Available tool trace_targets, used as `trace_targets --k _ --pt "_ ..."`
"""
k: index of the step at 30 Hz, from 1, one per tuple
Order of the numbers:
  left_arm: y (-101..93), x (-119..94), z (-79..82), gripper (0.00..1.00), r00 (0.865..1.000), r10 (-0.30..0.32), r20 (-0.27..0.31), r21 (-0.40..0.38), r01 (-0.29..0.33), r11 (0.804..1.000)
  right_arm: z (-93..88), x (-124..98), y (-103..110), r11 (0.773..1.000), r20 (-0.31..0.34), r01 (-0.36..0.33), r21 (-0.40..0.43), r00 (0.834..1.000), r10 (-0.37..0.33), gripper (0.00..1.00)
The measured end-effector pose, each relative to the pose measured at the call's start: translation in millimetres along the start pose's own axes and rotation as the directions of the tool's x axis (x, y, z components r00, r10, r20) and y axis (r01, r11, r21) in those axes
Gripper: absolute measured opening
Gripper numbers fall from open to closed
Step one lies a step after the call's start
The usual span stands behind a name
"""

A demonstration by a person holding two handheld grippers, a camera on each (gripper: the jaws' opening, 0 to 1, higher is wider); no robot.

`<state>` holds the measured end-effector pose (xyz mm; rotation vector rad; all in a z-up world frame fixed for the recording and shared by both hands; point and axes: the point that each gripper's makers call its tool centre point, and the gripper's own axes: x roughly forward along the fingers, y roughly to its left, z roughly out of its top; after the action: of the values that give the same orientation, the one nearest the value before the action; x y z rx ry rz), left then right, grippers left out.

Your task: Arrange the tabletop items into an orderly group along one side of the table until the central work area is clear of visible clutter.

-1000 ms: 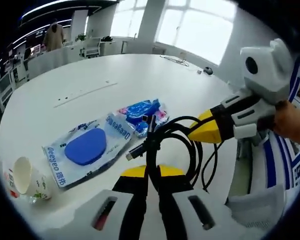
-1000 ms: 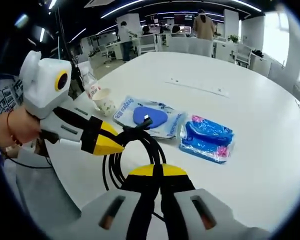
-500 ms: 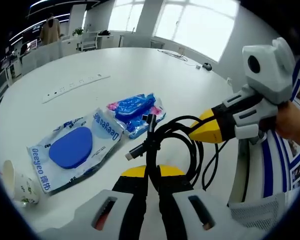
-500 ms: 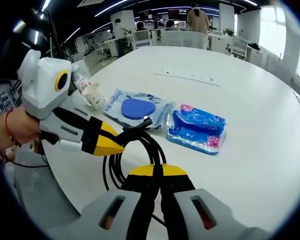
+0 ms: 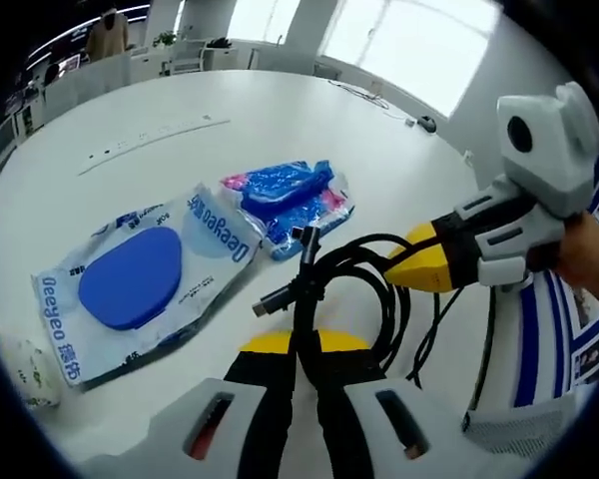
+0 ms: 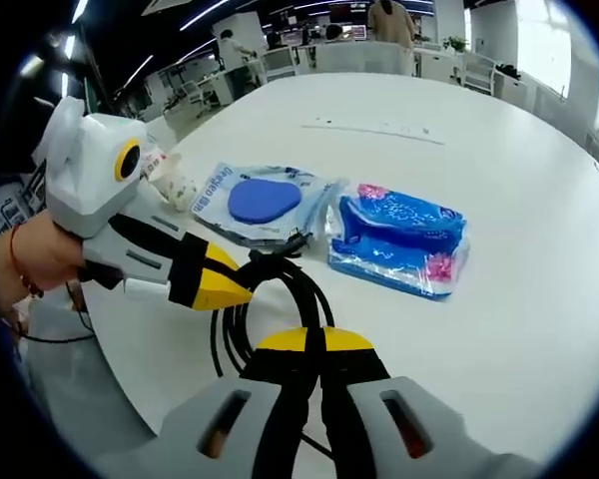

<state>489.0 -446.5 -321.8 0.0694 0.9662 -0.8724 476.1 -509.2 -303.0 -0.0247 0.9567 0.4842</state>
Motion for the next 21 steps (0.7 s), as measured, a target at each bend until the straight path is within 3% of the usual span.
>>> trace_targets --k 16,21 --pt "5.7 15 -5.9 0.04 0.999 -0.006 -0.033 -0.024 0.005 1.000 -14.1 21 -10 0.992 -0.050 -0.027 0.120 0.998 0.034 0.00" --pt "7.5 17 -8.7 0.04 0.999 -0.001 -0.038 -0.024 0.000 1.000 -17.9 24 -10 0.993 -0.055 -0.030 0.115 0.998 0.037 0.02"
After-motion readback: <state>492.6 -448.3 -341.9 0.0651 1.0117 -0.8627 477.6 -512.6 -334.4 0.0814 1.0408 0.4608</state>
